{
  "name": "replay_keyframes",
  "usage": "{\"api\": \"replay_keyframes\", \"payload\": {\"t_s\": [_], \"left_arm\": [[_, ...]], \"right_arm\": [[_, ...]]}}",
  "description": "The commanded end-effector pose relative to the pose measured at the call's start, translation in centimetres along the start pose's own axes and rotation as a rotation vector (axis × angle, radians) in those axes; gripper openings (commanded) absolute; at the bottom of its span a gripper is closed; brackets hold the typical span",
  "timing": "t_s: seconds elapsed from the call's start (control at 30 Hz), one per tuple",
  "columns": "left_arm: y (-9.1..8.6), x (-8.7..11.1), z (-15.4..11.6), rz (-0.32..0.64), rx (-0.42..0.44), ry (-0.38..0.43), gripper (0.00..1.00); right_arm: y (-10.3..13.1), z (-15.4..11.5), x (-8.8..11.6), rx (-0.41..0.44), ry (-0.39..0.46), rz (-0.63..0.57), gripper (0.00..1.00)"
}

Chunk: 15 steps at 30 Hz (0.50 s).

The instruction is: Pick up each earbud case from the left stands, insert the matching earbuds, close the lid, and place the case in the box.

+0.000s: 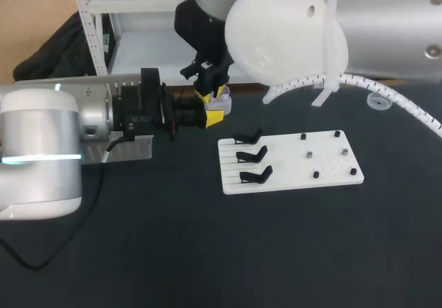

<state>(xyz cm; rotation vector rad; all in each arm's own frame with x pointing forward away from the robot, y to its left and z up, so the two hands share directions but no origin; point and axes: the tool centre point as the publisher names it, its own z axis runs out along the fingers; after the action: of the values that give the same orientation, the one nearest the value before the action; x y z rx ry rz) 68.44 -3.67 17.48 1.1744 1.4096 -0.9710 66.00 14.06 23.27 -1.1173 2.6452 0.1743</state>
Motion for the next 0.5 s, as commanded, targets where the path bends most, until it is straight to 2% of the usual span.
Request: {"api": "replay_keyframes", "payload": {"t_s": [0.03,0.5], "left_arm": [[-0.07,0.06,0.03,0.001,-0.004,-0.003,0.00],[-0.07,0.06,0.03,0.001,-0.004,-0.003,0.00]], "right_arm": [[-0.60,0.01,-0.23,0.006,-0.001,0.007,0.00],[-0.86,0.48,-0.49,0.015,0.005,0.011,0.00]]}}
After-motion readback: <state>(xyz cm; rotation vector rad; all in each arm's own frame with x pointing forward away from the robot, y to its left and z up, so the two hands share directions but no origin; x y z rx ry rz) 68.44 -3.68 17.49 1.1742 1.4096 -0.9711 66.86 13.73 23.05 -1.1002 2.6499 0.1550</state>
